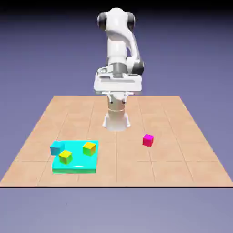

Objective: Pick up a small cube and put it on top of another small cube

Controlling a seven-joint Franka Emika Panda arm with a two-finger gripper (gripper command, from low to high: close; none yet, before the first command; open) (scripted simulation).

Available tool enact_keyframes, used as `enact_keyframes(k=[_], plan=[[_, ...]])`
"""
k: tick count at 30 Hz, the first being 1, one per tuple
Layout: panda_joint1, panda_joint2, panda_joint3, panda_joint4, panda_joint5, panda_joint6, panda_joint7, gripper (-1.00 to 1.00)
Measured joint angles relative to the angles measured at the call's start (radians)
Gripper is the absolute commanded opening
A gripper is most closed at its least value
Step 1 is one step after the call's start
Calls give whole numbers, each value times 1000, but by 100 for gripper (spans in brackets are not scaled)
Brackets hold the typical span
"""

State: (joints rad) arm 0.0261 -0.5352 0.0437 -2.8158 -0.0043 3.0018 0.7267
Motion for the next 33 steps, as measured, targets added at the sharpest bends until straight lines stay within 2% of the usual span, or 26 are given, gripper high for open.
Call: enact_keyframes(k=[16, 28, 29, 33], plan=[[181, 460, 561, -75, -73, -449, -173, 0], [147, 755, 433, -43, -594, -273, 193, 0], [145, 773, 426, -41, -625, -263, 215, -100], [151, 724, 447, -47, -539, -292, 154, -100]])
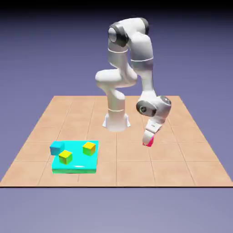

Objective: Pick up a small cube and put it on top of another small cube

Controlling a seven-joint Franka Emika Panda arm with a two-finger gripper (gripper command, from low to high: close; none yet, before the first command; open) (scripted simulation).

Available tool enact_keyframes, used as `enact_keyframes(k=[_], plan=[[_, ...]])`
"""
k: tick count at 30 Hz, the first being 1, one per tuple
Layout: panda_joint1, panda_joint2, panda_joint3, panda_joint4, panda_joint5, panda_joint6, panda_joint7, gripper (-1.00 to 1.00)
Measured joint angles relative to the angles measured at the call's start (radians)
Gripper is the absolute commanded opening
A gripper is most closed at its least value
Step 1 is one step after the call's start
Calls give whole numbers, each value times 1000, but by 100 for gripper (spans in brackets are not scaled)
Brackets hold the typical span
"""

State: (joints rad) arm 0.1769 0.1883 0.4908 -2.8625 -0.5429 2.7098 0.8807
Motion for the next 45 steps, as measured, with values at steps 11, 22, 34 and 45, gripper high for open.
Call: enact_keyframes(k=[11, 22, 34, 45], plan=[[32, -271, 117, -29, 479, -162, -337, -100], [-185, -203, -210, 191, 587, -312, -103, -100], [-454, -110, -642, 484, 722, -511, 214, -100], [-573, 24, -841, 579, 857, -482, 327, -100]])
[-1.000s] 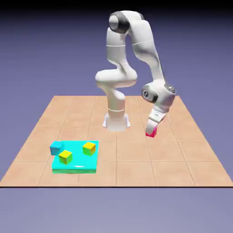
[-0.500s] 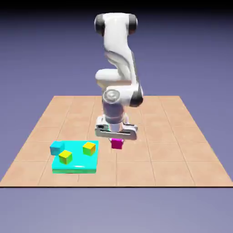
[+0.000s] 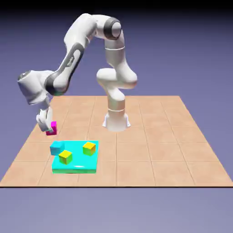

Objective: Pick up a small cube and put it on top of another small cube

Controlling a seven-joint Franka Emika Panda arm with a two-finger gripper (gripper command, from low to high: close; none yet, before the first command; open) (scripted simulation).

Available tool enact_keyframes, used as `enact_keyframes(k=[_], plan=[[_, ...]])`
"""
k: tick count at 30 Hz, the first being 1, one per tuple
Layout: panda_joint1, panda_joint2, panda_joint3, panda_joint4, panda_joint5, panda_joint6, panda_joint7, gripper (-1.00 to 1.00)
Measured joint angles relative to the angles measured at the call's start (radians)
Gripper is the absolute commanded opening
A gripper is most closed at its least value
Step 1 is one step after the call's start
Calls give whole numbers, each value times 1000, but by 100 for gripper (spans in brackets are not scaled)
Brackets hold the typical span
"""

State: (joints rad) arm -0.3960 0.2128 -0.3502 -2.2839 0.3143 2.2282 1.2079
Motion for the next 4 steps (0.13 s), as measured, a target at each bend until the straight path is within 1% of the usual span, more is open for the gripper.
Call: enact_keyframes(k=[1, 3, 4], plan=[[0, 21, 6, -13, 16, 31, -12, 100], [0, 21, 5, -13, 13, 31, -10, 100], [0, -8, -2, 5, -9, -12, 6, 100]])
